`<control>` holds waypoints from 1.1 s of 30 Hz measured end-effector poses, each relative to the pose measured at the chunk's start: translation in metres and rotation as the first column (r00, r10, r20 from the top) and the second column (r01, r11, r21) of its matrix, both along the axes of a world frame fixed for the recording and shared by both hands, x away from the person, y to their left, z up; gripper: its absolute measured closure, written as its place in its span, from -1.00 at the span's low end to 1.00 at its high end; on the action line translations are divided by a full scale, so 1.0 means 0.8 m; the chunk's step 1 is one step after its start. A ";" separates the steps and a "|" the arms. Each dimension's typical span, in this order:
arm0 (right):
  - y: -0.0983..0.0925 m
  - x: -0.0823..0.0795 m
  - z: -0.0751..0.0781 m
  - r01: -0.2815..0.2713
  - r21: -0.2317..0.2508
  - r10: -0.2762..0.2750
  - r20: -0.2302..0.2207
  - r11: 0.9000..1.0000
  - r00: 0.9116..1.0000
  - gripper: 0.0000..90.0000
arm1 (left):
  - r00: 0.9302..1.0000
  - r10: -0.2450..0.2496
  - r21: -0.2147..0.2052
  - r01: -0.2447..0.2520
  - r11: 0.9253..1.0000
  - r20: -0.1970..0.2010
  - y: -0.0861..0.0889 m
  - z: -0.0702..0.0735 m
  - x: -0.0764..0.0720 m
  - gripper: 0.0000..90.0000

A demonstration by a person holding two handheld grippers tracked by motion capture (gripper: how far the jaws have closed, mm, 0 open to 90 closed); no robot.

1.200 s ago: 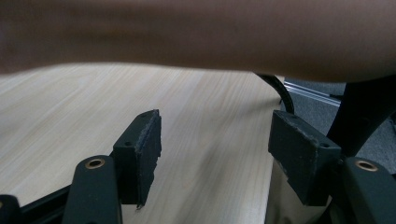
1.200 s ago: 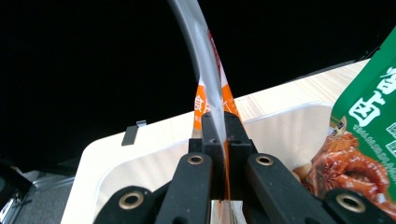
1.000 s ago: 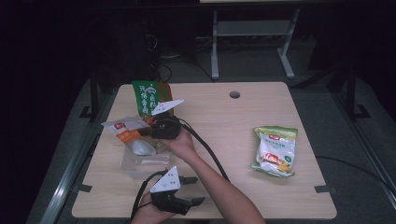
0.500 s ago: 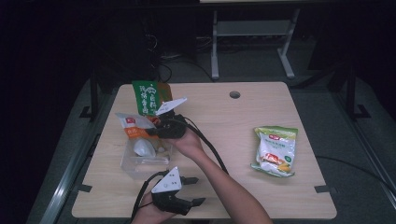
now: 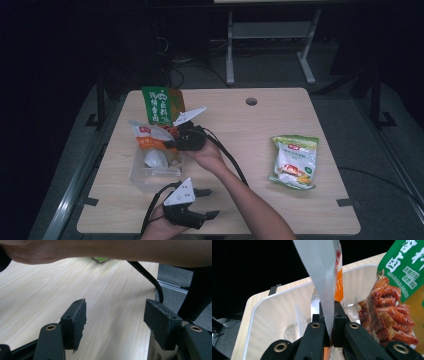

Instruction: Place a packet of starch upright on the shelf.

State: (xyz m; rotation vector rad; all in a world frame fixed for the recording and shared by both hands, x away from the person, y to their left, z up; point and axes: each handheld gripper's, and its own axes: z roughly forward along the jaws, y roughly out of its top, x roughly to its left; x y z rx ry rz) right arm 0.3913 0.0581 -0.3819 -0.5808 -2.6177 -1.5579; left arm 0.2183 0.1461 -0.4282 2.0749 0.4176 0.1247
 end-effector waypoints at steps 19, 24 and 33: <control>-0.042 -0.004 0.019 -0.012 -0.007 0.012 -0.023 1.000 1.000 0.28 | 1.000 0.025 -0.002 -0.025 1.000 -0.009 0.004 0.000 0.005 -0.25; -0.066 -0.007 0.024 0.006 -0.020 -0.006 -0.012 1.000 1.000 0.17 | 1.000 0.027 -0.003 -0.027 1.000 -0.005 0.003 -0.002 0.006 -0.26; -0.105 -0.014 0.031 0.031 -0.041 -0.031 -0.010 0.999 0.999 0.07 | 1.000 0.030 0.007 -0.029 1.000 -0.009 0.004 -0.002 0.008 -0.27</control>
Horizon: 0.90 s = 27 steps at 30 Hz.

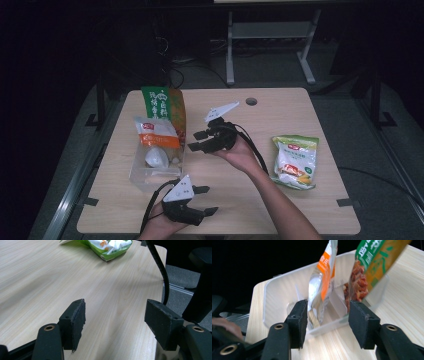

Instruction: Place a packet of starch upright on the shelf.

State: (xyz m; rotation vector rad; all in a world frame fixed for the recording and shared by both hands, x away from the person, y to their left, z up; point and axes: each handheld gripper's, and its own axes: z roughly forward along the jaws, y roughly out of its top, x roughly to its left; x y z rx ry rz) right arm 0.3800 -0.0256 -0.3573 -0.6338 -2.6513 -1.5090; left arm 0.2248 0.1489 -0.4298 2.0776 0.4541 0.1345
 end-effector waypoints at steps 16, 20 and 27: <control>-0.072 -0.008 -0.009 0.075 -0.029 -0.076 -0.043 0.997 0.996 0.02 | 1.000 0.005 -0.002 -0.005 1.000 -0.005 -0.002 -0.002 0.000 -0.29; -0.084 -0.009 -0.011 0.083 -0.038 -0.085 -0.057 0.996 0.995 0.01 | 1.000 0.003 0.002 -0.003 1.000 -0.009 -0.003 -0.002 0.000 -0.29; -0.110 -0.016 -0.015 0.112 -0.034 -0.114 -0.062 0.993 0.992 0.00 | 1.000 0.003 -0.002 -0.003 1.000 -0.007 -0.004 -0.004 0.000 -0.29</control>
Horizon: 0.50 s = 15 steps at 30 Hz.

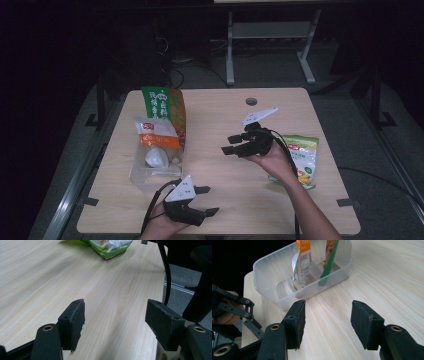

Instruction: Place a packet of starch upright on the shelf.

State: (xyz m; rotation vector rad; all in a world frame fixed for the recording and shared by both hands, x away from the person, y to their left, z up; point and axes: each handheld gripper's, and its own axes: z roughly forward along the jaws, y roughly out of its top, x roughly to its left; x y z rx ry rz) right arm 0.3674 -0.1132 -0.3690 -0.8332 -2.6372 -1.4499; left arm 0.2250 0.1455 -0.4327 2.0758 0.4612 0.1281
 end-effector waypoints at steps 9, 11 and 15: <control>-0.034 -0.006 0.000 0.051 -0.022 -0.051 -0.007 0.998 0.999 -0.02 | 1.000 -0.001 0.008 0.001 1.000 0.001 0.000 0.000 0.000 -0.30; -0.041 -0.007 0.001 0.063 -0.028 -0.063 -0.005 0.998 0.998 -0.02 | 1.000 0.000 0.007 0.000 1.000 0.001 0.001 0.000 0.000 -0.30; -0.060 -0.012 0.001 0.089 -0.030 -0.089 0.002 0.996 0.996 -0.02 | 1.000 -0.002 0.010 0.002 1.000 0.004 0.002 0.001 0.001 -0.30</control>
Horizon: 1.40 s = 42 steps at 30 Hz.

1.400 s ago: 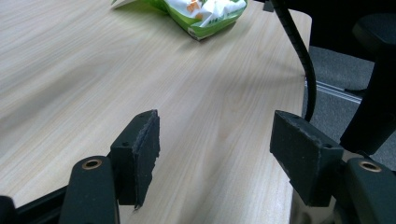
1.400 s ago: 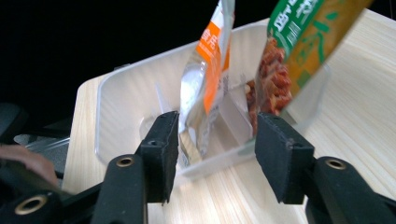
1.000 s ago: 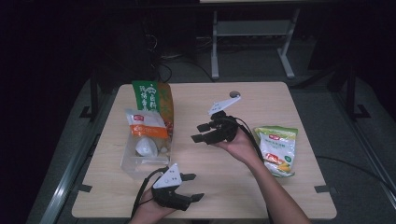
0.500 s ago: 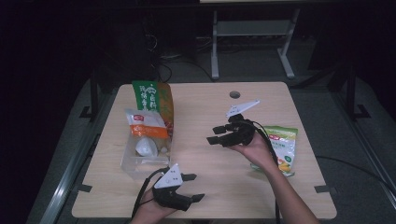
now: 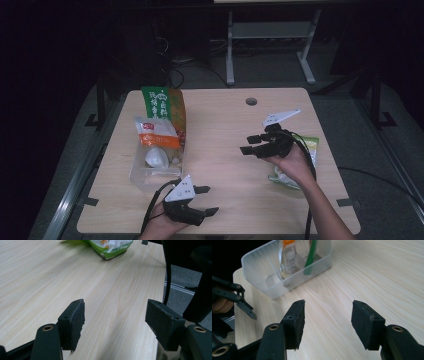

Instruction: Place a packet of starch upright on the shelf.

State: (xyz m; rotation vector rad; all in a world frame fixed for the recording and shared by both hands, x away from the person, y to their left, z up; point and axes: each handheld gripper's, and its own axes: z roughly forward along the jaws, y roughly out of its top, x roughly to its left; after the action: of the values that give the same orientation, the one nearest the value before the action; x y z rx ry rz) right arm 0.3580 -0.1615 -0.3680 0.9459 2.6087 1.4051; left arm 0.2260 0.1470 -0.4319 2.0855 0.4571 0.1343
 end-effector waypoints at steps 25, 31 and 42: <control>-0.124 -0.034 -0.033 0.211 -0.092 -0.217 -0.053 0.973 0.975 -0.03 | 1.000 0.002 -0.001 -0.002 1.000 -0.006 -0.002 -0.002 -0.001 -0.30; -0.155 -0.042 -0.041 0.271 -0.110 -0.279 -0.061 0.956 0.958 -0.02 | 1.000 0.001 -0.001 -0.001 1.000 -0.009 -0.004 -0.003 -0.001 -0.30; -0.201 -0.041 -0.058 0.369 -0.172 -0.385 -0.068 0.913 0.921 -0.02 | 1.000 -0.003 0.005 0.003 1.000 -0.018 -0.006 -0.006 0.000 -0.30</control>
State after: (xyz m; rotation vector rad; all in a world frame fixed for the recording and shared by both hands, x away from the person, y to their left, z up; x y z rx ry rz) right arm 0.3253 -0.3227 -0.4141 1.4327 2.3771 1.0662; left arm 0.2260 0.1422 -0.4365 2.0938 0.4648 0.1151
